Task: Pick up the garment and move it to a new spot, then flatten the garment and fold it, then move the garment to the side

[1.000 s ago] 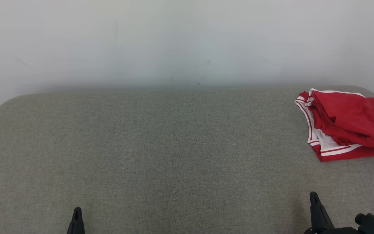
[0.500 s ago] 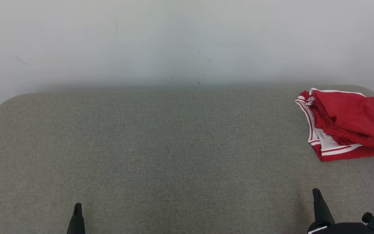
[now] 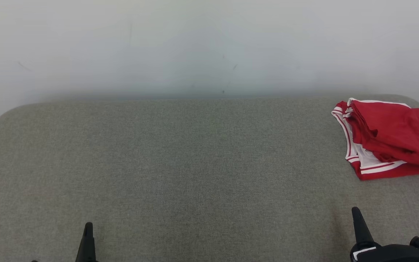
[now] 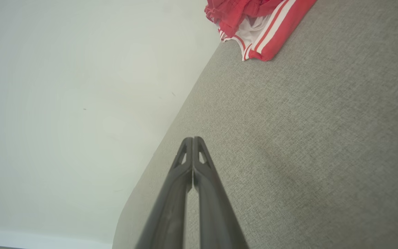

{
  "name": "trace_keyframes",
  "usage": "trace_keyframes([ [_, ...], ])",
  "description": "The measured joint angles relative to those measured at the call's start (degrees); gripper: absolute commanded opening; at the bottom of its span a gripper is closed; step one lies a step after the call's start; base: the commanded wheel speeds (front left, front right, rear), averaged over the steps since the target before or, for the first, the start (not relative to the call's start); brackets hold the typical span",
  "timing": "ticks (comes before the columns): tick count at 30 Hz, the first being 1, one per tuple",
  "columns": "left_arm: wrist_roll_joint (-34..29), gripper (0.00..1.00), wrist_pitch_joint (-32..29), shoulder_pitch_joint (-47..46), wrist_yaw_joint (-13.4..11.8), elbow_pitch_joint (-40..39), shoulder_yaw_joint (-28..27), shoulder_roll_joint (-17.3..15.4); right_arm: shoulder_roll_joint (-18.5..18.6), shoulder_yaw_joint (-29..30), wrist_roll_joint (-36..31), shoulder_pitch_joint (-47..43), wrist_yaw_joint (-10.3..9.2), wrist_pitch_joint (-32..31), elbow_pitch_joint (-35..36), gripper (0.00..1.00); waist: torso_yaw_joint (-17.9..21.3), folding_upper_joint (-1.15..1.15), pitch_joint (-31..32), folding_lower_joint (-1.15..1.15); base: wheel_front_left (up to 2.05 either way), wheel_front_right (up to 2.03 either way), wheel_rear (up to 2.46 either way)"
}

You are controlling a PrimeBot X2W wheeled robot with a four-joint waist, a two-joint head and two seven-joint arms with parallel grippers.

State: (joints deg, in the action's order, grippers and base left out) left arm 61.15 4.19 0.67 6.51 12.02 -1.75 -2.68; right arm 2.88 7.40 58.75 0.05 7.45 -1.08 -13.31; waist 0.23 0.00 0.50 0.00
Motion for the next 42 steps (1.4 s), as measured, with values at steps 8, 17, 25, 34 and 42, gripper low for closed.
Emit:
trace_keyframes([
  [8, 4.90, 0.00, -0.97, -0.76, 0.05, -0.20, 0.03, -0.01, 0.00, 0.56, 5.27, 0.40, 0.00, -1.48, 0.29, 0.00, -0.03, 0.00, -0.11, 0.00, 0.00, 0.00, 0.00],
  [17, 9.90, 0.00, -1.92, -1.05, 0.11, -0.30, 0.07, -0.01, 0.00, 1.14, 10.49, 1.08, 0.00, -3.02, 0.62, 0.00, -0.06, 0.00, -0.22, 0.00, 0.00, 0.00, 0.00],
  [25, 14.44, 0.00, -2.86, -1.87, 0.15, -0.44, 0.10, -0.02, 0.01, 1.67, 15.48, 1.39, -0.01, -4.53, 0.86, 0.00, -0.09, 0.00, -0.35, 0.00, 0.00, 0.00, 0.00],
  [34, 18.85, 0.00, -3.80, -2.16, 0.55, -0.53, 0.13, -0.04, 0.01, 2.15, 20.11, 2.13, -0.01, -5.91, 0.99, 0.00, -0.12, 0.00, -0.47, 0.00, 0.00, 0.00, 0.00],
  [42, 22.45, 0.00, -4.55, -2.53, 0.57, -0.63, 0.15, -0.05, 0.01, 2.59, 23.91, 2.33, -0.01, -6.99, 1.18, 0.00, -0.15, 0.00, -0.57, 0.00, 0.00, 0.00, 0.00],
])
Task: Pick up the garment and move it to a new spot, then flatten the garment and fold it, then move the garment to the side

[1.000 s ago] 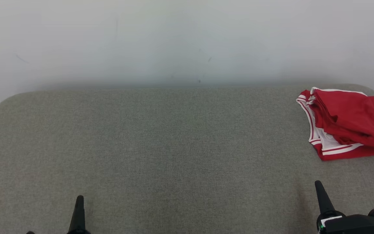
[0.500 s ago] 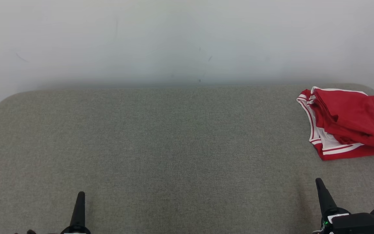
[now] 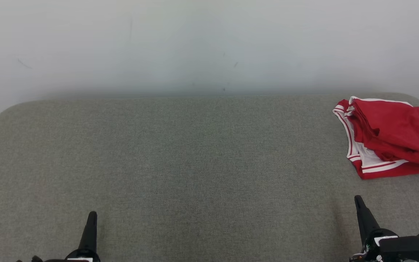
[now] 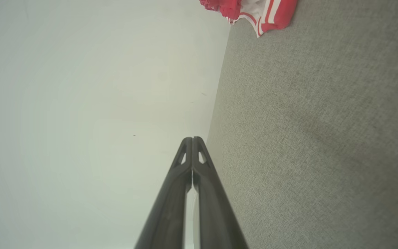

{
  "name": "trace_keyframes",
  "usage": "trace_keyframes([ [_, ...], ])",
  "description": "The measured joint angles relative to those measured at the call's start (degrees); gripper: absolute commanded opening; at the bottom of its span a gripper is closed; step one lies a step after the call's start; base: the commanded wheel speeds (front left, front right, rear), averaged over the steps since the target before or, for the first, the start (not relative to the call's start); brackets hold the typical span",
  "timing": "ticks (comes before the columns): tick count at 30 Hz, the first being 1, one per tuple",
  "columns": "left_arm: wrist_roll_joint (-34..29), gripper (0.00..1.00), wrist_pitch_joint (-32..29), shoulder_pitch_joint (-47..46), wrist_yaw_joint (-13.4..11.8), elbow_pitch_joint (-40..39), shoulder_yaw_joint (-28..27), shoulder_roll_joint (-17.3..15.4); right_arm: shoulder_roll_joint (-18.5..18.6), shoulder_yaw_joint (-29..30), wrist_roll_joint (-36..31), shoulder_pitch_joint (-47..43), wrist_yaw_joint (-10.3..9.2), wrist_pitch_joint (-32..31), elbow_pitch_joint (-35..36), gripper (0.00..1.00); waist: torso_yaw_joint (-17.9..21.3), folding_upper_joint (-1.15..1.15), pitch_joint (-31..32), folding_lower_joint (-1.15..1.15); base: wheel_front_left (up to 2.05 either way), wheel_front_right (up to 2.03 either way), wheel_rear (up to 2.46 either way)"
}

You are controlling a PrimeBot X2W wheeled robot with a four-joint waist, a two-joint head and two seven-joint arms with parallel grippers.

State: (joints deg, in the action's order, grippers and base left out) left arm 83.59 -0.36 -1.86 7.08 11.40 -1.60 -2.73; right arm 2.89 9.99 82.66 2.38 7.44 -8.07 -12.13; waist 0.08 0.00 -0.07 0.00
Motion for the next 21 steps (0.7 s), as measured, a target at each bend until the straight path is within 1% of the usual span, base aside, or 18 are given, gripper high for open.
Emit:
trace_keyframes([
  [21, 8.28, 0.00, -1.56, -0.88, 0.33, -0.27, 0.10, -0.02, 0.01, 0.90, 8.44, 0.91, 0.01, -2.52, 0.35, 0.00, -0.07, 0.00, -0.27, 0.00, 0.00, 0.00, 0.00],
])
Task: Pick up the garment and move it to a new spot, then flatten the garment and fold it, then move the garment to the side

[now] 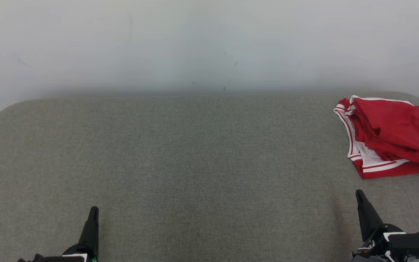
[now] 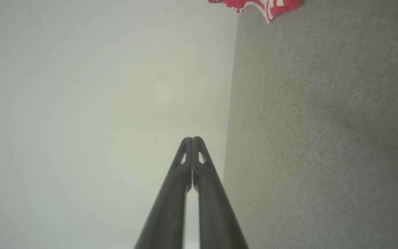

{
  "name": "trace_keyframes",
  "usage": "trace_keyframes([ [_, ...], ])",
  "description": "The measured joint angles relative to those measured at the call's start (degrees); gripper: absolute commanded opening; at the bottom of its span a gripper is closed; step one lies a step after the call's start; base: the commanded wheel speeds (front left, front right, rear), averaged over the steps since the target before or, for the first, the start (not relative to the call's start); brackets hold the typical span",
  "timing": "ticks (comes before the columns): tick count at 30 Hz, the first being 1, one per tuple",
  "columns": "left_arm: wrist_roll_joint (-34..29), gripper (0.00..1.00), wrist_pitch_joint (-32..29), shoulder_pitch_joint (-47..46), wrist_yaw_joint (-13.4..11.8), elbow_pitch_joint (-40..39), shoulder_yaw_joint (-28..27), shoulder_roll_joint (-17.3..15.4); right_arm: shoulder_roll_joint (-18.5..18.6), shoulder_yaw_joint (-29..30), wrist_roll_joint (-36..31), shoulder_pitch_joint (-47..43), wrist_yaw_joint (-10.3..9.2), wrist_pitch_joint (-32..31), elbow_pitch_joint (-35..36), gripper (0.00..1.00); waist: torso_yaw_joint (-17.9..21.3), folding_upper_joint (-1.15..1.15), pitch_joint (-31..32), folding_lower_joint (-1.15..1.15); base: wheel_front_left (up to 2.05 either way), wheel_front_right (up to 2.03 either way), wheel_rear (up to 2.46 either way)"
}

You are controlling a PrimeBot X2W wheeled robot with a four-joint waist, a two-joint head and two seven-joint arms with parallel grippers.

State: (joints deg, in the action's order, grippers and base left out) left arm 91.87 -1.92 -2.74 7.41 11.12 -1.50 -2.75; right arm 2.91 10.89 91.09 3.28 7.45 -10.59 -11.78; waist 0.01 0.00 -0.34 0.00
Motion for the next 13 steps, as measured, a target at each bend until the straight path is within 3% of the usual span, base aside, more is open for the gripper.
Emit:
trace_keyframes([
  [13, 0.98, 0.00, -0.26, -0.21, 0.00, -0.07, 0.00, -0.01, 0.00, 0.14, 1.34, 0.11, 0.00, -0.26, 0.07, 0.00, -0.01, 0.00, -0.04, 0.00, 0.00, 0.00, 0.00],
])
